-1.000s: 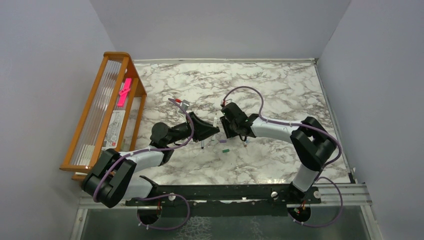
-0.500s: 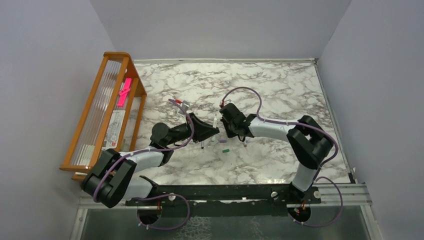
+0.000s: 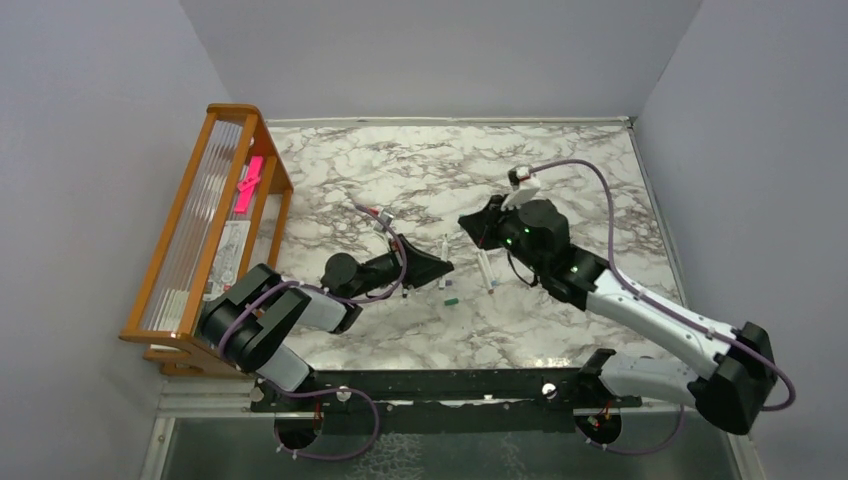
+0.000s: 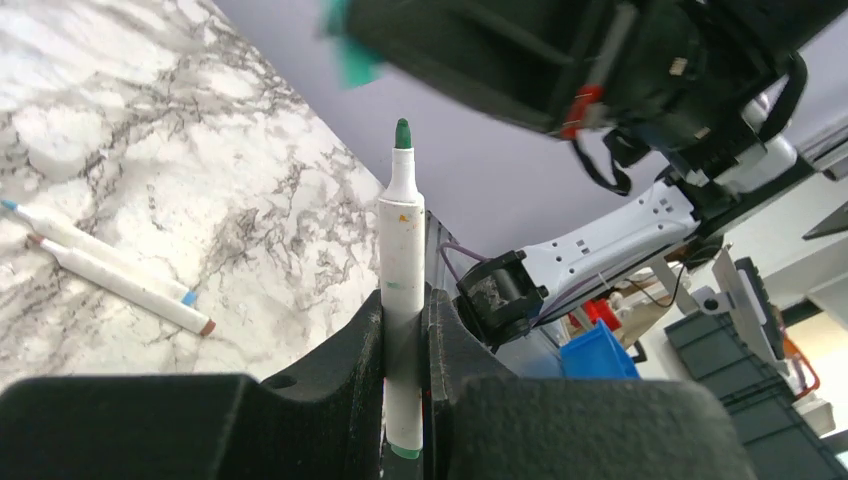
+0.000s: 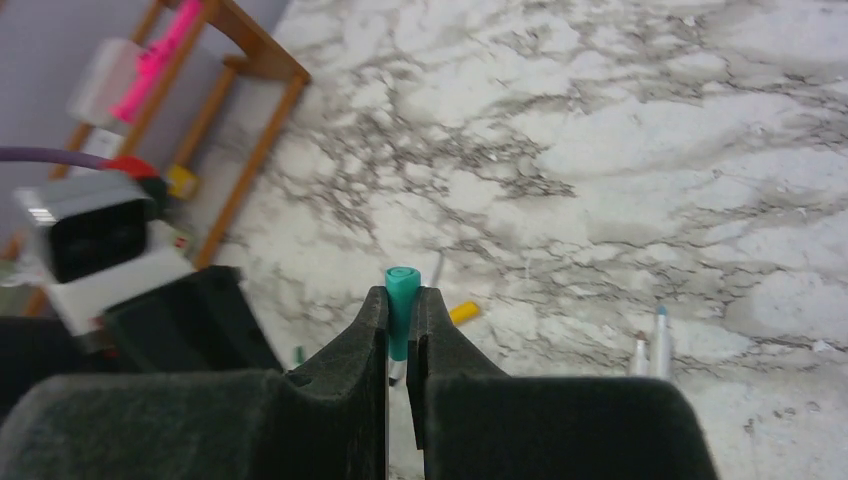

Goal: Insert the pens into the pen caps

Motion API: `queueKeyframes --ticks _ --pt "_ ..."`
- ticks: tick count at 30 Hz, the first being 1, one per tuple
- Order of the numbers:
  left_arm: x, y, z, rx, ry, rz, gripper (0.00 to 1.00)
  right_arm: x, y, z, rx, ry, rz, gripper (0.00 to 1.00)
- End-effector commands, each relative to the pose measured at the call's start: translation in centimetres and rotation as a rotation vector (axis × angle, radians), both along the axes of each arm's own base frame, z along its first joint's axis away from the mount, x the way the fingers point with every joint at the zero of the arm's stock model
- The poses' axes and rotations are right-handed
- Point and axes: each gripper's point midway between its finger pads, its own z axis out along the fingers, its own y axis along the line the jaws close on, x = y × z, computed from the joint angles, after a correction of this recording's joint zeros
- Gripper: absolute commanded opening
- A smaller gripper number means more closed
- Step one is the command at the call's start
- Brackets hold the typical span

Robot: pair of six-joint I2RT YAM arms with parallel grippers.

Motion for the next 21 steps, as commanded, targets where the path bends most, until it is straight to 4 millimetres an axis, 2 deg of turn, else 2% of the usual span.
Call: queueKeyframes --ticks 1,3,6,11,21 --pt "-0.3 -0.1 3.2 -0.142 -0.073 0.033 0.0 -2.1 0.6 4.6 0.26 -0.083 0.068 0.01" --pt "-0.6 -0.5 3.5 -0.151 -0.08 0.018 0.0 -3.1 0.2 6.2 0.308 -0.127 0.097 0.01" --pt "-0.9 -1.1 4.0 -0.159 -0.095 0.002 0.0 -3.9 0.1 6.7 0.317 -0.145 0.124 0.01" --pt "-1.3 -1.8 4.5 -0.155 -0.112 -0.024 0.0 -4.5 0.2 6.4 0.309 -0.151 0.161 0.01" --pt "-2.2 -2.5 4.9 -0.144 -0.134 -0.053 0.0 -4.4 0.5 5.9 0.293 -0.156 0.172 0.01"
